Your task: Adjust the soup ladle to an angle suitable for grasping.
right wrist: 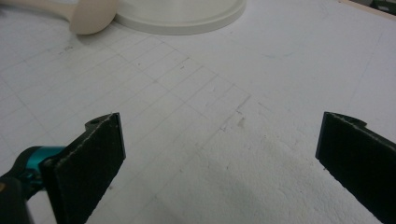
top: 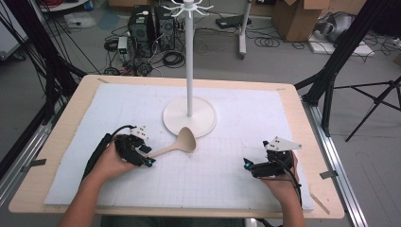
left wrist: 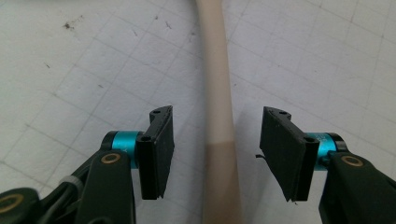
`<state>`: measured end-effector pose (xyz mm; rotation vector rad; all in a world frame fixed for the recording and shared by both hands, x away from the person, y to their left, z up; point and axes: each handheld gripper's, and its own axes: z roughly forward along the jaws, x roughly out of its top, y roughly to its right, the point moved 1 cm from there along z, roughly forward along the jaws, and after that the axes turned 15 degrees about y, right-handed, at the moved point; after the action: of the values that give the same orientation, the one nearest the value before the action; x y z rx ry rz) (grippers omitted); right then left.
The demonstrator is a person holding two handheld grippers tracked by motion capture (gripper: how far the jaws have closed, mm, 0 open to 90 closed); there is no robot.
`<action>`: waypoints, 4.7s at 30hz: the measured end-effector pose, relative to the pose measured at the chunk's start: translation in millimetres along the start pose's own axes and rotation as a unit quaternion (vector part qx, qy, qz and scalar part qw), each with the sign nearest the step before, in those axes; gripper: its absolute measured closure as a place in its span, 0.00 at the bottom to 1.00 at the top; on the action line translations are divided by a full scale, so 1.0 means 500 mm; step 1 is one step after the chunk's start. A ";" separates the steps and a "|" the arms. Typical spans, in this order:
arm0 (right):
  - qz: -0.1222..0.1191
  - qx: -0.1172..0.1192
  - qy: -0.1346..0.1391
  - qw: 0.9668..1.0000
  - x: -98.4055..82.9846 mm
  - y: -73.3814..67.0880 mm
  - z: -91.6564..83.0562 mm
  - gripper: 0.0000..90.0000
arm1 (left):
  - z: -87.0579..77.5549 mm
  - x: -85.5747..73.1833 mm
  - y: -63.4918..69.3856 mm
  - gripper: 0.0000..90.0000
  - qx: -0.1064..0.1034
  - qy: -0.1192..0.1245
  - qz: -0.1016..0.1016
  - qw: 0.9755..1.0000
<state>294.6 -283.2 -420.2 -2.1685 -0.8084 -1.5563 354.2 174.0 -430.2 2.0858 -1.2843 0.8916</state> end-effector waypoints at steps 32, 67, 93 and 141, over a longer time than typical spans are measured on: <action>-0.004 -0.002 -0.010 1.000 -0.003 0.000 0.002 0.00 | 0.005 0.026 0.008 0.85 -0.035 -0.014 0.034 0.999; 0.003 -0.010 0.009 1.000 0.000 0.014 -0.019 0.00 | 0.172 0.155 0.089 0.85 -0.094 -0.026 0.109 0.989; 0.010 -0.002 0.018 1.000 0.002 0.016 -0.025 0.00 | 0.075 0.140 0.072 0.50 -0.066 0.036 0.062 0.995; 0.014 -0.004 0.018 1.000 -0.001 0.018 -0.020 0.00 | -0.197 -0.095 -0.035 0.02 0.099 0.208 -0.036 0.972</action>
<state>292.9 -296.1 -417.1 -2.1410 -0.7588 -1.5833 328.6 279.0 -404.6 1.9316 -0.9248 1.3833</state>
